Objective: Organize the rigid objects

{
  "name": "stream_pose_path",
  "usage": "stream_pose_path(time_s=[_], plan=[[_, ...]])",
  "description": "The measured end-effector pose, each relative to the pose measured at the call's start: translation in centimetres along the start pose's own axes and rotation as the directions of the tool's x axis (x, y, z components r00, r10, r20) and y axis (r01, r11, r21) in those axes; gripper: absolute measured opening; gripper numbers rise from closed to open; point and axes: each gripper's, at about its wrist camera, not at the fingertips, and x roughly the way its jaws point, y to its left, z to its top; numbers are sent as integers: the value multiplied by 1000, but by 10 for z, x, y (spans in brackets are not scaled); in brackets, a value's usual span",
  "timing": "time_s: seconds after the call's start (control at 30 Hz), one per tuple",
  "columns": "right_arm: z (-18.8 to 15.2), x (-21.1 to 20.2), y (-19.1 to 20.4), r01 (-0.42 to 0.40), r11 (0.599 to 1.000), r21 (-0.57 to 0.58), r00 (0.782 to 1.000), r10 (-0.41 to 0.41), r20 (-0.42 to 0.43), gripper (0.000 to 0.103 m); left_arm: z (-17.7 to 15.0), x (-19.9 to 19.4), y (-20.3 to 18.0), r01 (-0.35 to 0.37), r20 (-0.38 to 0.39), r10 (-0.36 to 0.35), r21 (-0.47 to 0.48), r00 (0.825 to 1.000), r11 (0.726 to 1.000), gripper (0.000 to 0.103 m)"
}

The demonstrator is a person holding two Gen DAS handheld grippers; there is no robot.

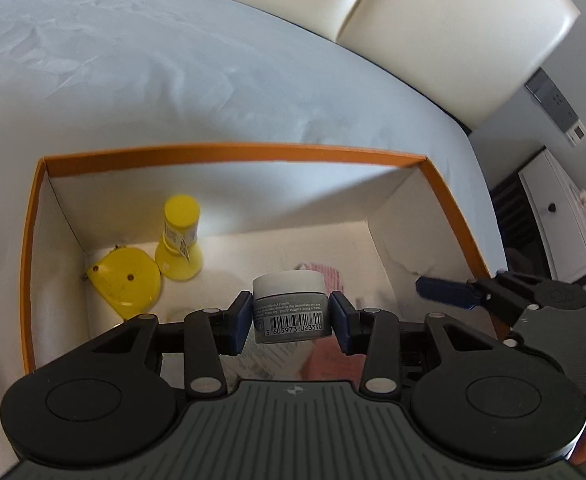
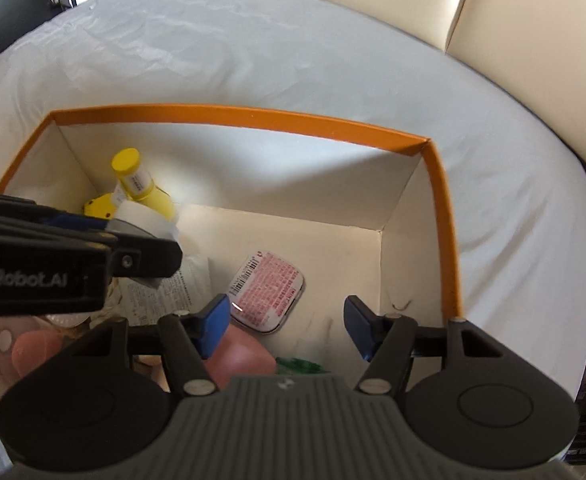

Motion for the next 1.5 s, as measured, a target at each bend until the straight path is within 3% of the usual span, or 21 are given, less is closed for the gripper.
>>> stream_pose_path(time_s=[0.17,0.27,0.4,0.53,0.7,0.8,0.9,1.03,1.23,1.33,1.4,1.5], plan=[[-28,-34,4,42,999,-26,988,-38,147,64,-19,0,6,17,-54,-16,14,998,1000,47],[-48,-50,-4,55,997,48,974,-64,217,64,-31,-5,10,37,-57,-36,28,998,999,47],[-68,-64,-13,67,980,186,949,-120,293,65,-39,-3,-4,30,-64,-21,153,998,988,47],[-82,-73,-16,49,958,284,923,-152,354,67,-45,1,-11,32,-70,-19,191,997,981,47],[-89,-68,-8,63,955,289,893,-183,411,71,-52,1,-18,46,-73,-31,222,997,974,47],[-94,-66,-18,-17,935,353,883,-152,444,72,-54,-1,-16,45,-65,-32,205,997,978,48],[-104,-62,-25,-73,933,354,877,-109,467,72,-55,-1,-15,26,-61,-14,195,998,980,56],[-113,-60,-13,-5,963,270,857,-135,498,74,-54,-4,-17,3,-45,6,196,999,981,64],[-116,-61,-15,-73,956,284,848,-90,523,80,-53,-24,-22,0,10,-2,188,1000,982,66],[-118,-65,-22,-103,943,316,844,-85,529,80,-55,-39,-27,-26,74,14,159,997,987,66],[-123,-75,-25,-132,931,341,837,-79,541,81,-59,-56,-34,-56,149,31,169,988,984,66],[-130,-93,-21,-130,934,333,812,-93,577,83,-72,-87,-47,-117,281,51,220,958,969,66]])
